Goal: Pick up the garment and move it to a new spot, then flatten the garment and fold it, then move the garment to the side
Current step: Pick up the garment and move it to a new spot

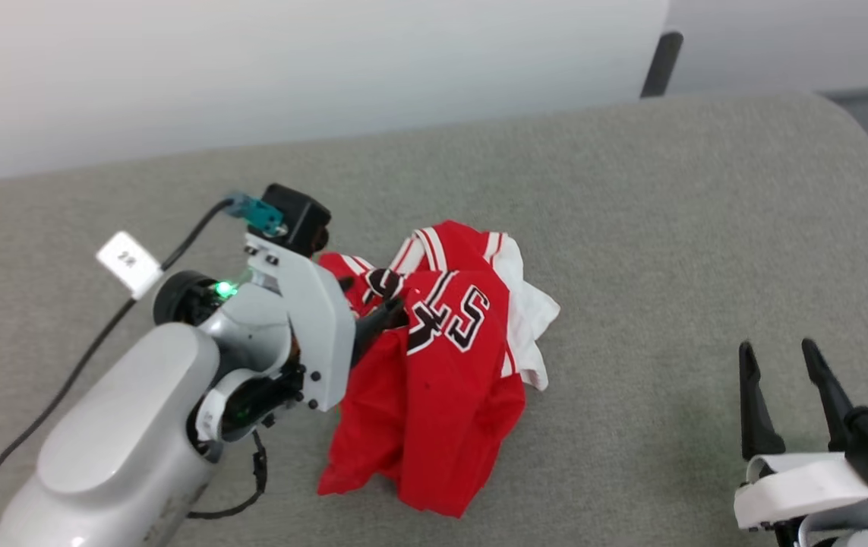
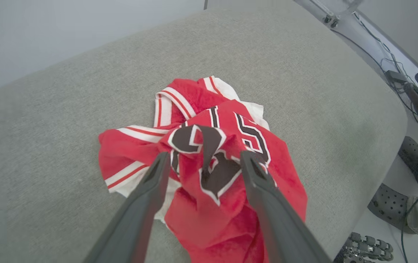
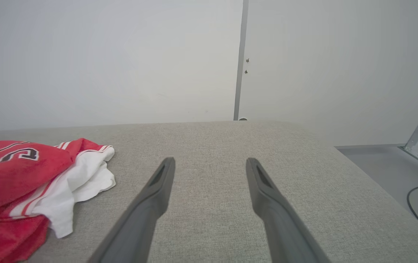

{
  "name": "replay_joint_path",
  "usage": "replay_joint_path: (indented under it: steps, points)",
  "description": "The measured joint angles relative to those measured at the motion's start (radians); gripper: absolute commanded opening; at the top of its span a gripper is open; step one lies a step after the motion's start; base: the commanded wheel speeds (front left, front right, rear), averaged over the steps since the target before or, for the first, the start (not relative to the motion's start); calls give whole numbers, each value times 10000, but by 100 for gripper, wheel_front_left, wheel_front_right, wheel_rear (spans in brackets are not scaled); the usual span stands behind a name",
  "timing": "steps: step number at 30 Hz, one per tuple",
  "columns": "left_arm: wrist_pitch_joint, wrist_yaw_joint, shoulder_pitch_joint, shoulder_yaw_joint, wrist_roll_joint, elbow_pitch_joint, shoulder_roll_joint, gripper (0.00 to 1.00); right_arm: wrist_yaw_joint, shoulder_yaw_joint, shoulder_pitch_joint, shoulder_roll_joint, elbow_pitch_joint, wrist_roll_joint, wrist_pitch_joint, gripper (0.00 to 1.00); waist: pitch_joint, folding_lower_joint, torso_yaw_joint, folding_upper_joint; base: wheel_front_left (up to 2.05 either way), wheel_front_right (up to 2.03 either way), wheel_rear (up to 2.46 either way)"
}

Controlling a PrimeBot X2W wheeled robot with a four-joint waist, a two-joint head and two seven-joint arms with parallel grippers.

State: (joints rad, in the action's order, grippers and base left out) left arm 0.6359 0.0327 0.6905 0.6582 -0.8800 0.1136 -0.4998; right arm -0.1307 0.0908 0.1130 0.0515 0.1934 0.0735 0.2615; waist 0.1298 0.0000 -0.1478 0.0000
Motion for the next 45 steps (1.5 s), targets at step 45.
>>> replay_joint_path:
  steps: [45]
  points:
    - [-8978, -397, -6610, -4870, 1764, -92, -500, 100, 0, 696, -1712, 196, -702, -489, 25, 100, -2294, 0, 1825, 0, 0, 0, 0]
